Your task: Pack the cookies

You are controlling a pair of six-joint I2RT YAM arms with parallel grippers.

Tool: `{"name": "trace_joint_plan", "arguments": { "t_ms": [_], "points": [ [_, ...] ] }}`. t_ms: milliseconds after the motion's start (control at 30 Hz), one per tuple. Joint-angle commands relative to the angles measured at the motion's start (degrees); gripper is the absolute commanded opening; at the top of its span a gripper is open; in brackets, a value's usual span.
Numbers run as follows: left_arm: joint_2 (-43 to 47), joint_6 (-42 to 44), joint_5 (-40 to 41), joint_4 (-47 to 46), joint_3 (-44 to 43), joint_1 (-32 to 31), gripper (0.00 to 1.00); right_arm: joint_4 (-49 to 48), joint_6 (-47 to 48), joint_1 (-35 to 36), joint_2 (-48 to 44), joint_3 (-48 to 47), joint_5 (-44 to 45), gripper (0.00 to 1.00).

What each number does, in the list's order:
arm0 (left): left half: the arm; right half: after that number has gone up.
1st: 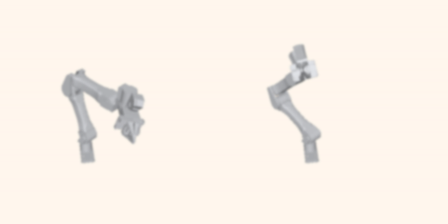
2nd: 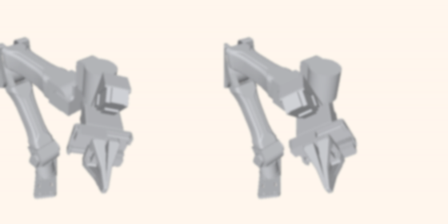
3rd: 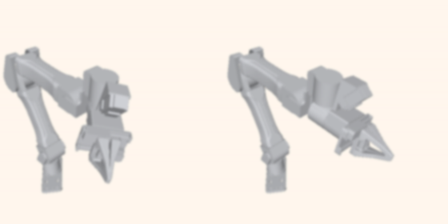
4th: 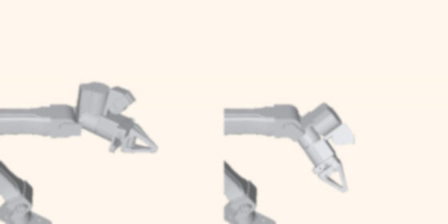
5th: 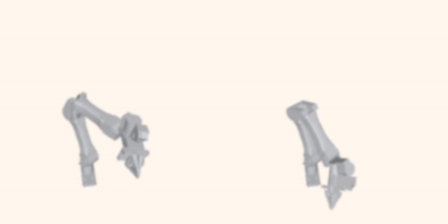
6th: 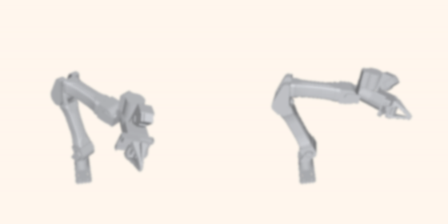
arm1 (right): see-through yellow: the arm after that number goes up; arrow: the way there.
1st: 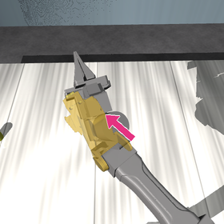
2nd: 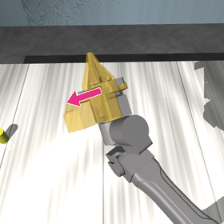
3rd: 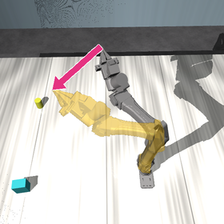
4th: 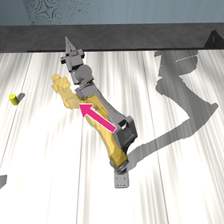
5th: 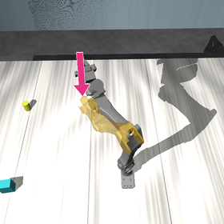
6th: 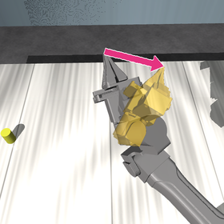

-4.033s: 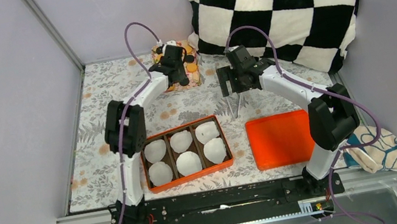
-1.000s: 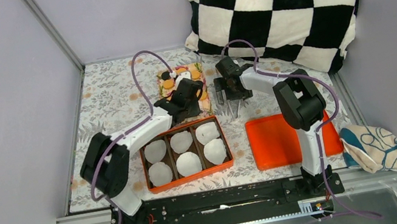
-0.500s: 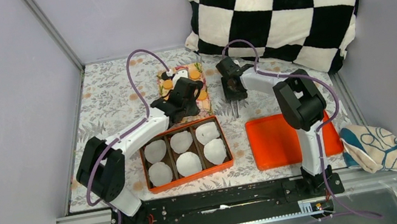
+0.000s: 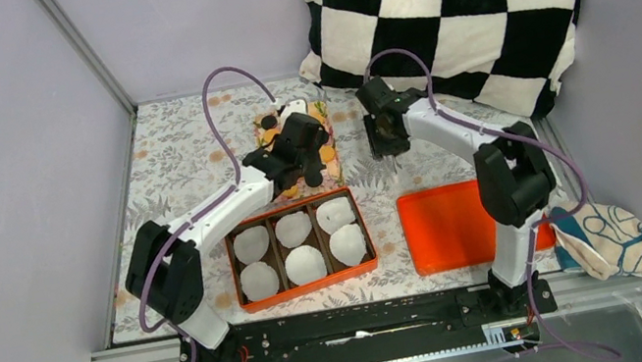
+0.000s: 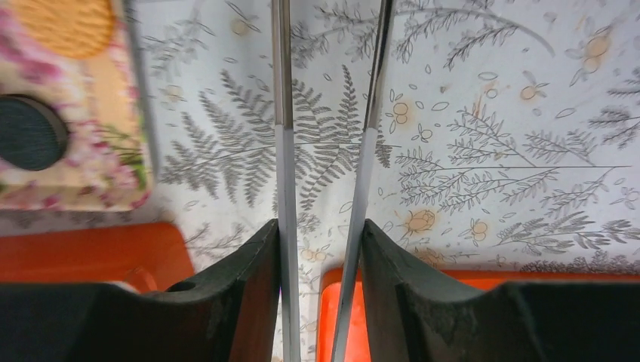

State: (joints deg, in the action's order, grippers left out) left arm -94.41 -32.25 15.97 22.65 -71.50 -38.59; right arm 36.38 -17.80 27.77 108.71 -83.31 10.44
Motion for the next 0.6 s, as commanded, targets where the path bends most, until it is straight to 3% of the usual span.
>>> {"name": "trace_joint_plan", "arguments": {
  "t_ms": [0, 300, 567],
  "points": [
    [-1.7, 1.8, 0.6, 0.5, -3.7, -0.3, 0.09, 5.3, 1.1, 0.6, -6.6, -5.5, -2.1, 0.43],
    [-3.6, 3.6, 0.6, 0.4, -8.2, -0.3, 0.1, 10.6, 2.2, 1.0, -7.6, -11.5, -0.8, 0.48],
    [0.0, 3.0, 7.6, 0.8, -5.0, 0.0, 0.11, 9.2, 4.0, 3.4, -8.6, -14.6, -1.6, 0.49]
  ]
}}
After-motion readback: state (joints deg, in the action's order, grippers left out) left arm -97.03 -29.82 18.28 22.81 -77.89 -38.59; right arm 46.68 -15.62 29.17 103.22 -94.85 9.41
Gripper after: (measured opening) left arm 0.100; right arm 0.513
